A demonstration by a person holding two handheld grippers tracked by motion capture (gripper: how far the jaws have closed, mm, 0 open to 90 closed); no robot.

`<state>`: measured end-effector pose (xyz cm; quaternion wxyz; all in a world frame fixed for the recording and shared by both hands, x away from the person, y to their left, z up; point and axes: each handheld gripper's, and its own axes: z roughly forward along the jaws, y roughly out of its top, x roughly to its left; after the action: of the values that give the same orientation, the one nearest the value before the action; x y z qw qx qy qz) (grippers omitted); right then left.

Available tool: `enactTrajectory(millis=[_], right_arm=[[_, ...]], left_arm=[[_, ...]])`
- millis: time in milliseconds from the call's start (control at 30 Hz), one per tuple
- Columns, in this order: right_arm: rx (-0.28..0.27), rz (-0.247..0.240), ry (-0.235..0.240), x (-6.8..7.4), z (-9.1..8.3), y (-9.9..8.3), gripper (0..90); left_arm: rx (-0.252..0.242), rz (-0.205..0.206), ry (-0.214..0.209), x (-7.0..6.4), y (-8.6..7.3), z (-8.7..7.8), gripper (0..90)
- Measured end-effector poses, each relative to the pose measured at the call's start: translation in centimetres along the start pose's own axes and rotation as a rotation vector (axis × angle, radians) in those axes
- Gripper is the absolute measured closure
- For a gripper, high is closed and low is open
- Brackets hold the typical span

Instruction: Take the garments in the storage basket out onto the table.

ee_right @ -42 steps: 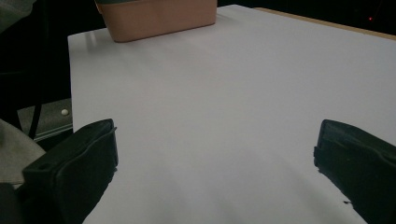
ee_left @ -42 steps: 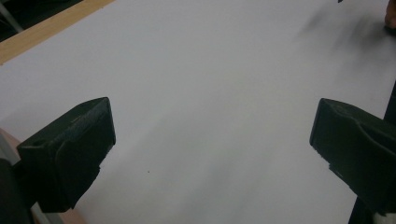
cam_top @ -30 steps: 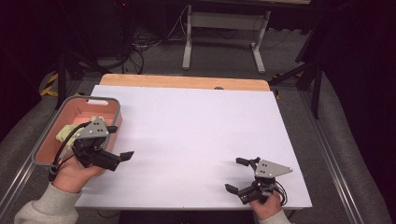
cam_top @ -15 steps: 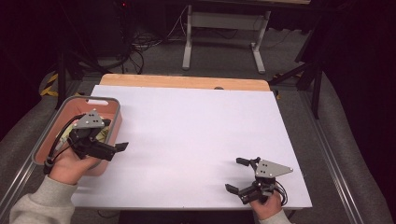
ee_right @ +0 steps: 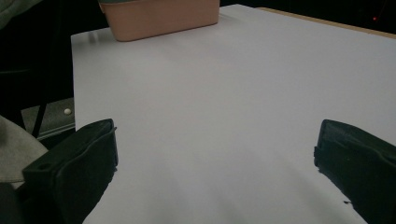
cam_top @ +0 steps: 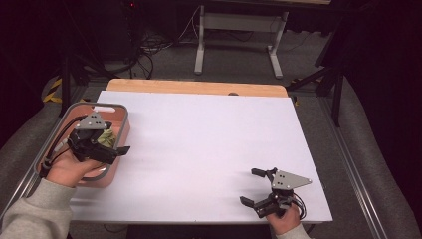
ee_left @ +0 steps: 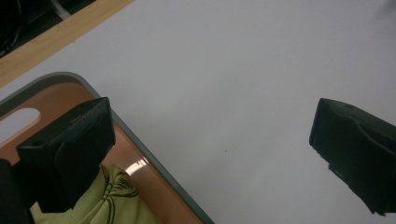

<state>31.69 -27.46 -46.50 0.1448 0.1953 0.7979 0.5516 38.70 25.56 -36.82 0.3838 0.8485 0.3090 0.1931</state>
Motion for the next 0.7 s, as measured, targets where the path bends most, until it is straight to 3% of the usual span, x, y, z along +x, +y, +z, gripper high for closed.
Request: enactTrajectory(millis=[367, 700], right_arm=[[0.003, -0.001, -0.005, -0.1, 0.0, -0.1, 0.1], [0.005, 0.003, -0.004, -0.1, 0.1, -0.1, 0.1]], left_arm=[[0.067, -0.069, 0.069, 2.3, -1.1, 0.0, 1.0], [0.136, -0.070, 0.122, 4.0, -2.3, 0.1, 0.5]])
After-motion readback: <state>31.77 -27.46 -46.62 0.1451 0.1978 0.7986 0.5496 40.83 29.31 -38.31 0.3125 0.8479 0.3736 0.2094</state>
